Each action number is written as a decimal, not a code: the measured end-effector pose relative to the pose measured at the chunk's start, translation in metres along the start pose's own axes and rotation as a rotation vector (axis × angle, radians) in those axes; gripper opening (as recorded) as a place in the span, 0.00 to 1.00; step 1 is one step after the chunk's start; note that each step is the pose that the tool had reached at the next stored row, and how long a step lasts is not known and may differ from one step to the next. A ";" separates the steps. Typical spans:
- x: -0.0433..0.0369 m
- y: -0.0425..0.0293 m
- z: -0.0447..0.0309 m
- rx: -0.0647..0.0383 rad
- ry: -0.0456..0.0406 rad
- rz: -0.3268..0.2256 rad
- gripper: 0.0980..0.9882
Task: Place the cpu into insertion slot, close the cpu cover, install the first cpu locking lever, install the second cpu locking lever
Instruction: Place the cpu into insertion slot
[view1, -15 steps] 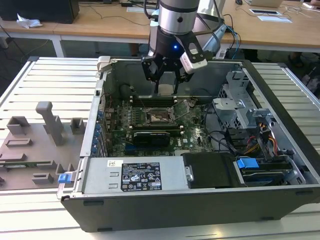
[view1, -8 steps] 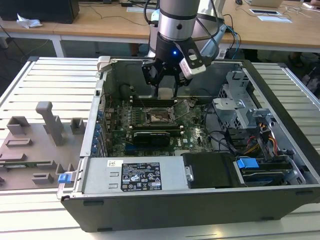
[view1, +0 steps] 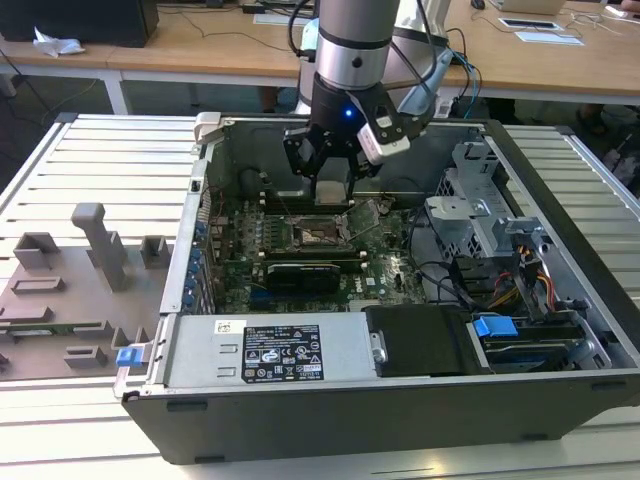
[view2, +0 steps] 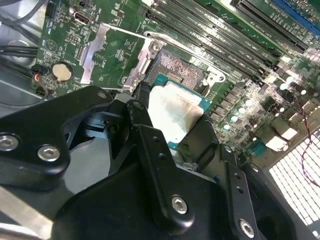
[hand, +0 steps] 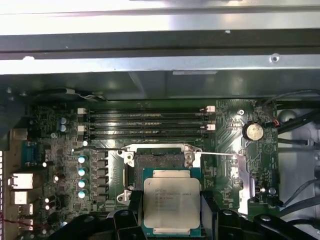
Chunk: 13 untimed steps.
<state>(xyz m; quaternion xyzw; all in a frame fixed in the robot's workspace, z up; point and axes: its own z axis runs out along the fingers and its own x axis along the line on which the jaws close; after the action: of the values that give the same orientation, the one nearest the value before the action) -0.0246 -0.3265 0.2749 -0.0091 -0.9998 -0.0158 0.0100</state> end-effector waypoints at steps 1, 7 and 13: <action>0.0000 0.0002 0.0008 0.007 -0.0001 0.000 0.50; 0.0030 0.0015 0.0178 0.024 -0.0004 0.000 0.50; 0.0072 0.0018 0.0330 0.024 -0.0004 0.000 0.50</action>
<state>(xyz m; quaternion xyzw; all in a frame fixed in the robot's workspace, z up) -0.0324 -0.3235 0.2422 -0.0092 -0.9999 -0.0038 0.0099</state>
